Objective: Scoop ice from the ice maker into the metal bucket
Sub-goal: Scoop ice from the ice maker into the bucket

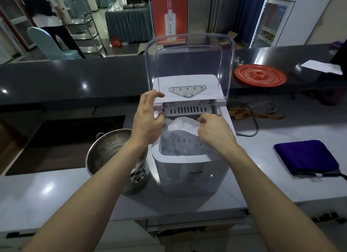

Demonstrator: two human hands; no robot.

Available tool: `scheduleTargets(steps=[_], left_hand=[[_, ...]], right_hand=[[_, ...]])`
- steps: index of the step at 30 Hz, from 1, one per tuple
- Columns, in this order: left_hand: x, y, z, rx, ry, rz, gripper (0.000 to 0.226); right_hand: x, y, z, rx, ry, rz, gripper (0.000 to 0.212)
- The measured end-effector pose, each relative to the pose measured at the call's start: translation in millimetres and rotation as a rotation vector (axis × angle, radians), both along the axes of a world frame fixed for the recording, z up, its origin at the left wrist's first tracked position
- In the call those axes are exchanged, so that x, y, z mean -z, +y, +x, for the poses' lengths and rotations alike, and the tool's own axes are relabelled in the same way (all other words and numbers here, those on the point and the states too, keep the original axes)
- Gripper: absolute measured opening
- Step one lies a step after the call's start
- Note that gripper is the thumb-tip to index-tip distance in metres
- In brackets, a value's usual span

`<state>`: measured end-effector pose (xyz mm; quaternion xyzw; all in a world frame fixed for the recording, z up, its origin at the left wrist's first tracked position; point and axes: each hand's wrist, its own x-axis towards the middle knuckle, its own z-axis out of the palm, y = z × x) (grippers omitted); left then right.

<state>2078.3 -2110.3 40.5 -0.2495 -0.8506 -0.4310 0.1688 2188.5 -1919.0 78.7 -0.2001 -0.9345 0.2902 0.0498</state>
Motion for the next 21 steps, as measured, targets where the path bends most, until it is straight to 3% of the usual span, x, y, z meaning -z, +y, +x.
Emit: scheduleTargets(steps=[11,16,21], left_hand=[[-1.3,-0.6,0.2,-0.002,-0.027,0.006,0.053],[-6.5,-2.9,-1.5,0.026,-0.036,-0.078,0.050],[-7.2,-40.2,-4.1,0.090,-0.022,0.045,0.038]], right_hand=[[-23.1,-0.7,11.2,0.022,0.080,0.033,0.019],[-34.7,-7.7,17.1,0.019,0.119,0.031,0.017],[-44.1,-26.4,20.7,0.014,0.160,0.029,0.020]])
